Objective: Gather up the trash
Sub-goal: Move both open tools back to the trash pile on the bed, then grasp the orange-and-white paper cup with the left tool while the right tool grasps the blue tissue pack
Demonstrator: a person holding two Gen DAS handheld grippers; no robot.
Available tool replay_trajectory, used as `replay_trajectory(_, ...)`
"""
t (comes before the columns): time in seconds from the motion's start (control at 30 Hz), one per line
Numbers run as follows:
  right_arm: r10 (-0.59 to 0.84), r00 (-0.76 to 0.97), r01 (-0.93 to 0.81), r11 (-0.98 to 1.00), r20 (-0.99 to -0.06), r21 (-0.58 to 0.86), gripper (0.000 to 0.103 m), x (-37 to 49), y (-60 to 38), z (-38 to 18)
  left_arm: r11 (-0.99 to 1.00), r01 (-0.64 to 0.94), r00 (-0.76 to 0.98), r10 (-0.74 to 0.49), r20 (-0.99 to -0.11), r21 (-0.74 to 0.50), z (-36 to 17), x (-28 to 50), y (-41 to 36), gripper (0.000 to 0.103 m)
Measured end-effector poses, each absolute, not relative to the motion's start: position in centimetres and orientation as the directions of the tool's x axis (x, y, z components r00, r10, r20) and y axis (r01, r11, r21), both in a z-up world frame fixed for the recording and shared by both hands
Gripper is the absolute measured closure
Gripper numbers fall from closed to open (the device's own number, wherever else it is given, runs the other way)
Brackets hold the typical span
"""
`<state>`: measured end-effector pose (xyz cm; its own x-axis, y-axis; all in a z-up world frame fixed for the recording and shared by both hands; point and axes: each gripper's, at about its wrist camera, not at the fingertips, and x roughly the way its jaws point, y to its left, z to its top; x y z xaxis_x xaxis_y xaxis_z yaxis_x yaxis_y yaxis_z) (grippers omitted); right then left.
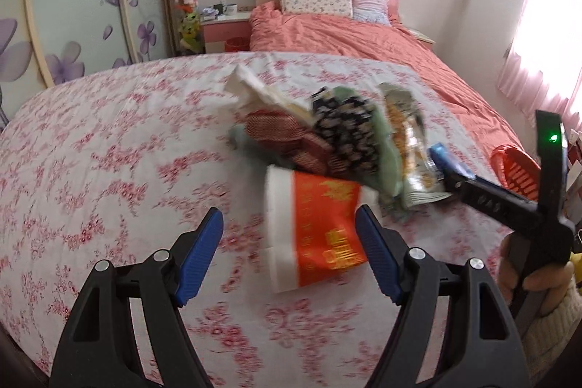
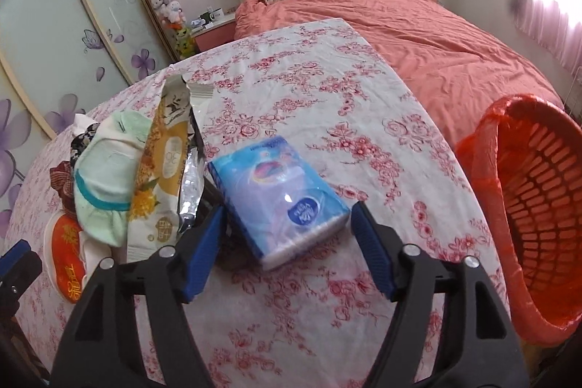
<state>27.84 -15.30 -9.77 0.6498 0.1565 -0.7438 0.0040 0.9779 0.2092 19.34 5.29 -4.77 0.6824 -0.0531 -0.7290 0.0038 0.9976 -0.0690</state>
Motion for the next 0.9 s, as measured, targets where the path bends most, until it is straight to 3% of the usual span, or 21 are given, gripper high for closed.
replay_trajectory(0.33,0.044,0.652,0.094,0.986,-0.757,0.137,0.042,26.9,-15.6,-9.7,0.992,0.025,0.649,-0.108,-0.753,-0.121,-6.9,19.2,6.4,0.029)
replay_trajectory(0.4,0.044,0.649,0.095,0.986,-0.759,0.139,0.042,26.8,-15.7,-9.9,0.990,0.036,0.649,-0.125,-0.751,-0.134,-7.0,19.1,6.2,0.034)
replay_trajectory(0.57,0.043,0.649,0.098,0.985,-0.759,0.140,0.042,26.6,-15.9,-9.9,0.975,0.090,0.641,-0.214,-0.737,-0.205,-7.2,19.2,6.0,0.059)
replay_trajectory(0.9,0.044,0.650,0.101,0.985,-0.759,0.143,0.042,26.5,-15.9,-10.0,0.958,0.175,0.657,-0.287,-0.698,-0.229,-7.3,19.8,3.7,0.065)
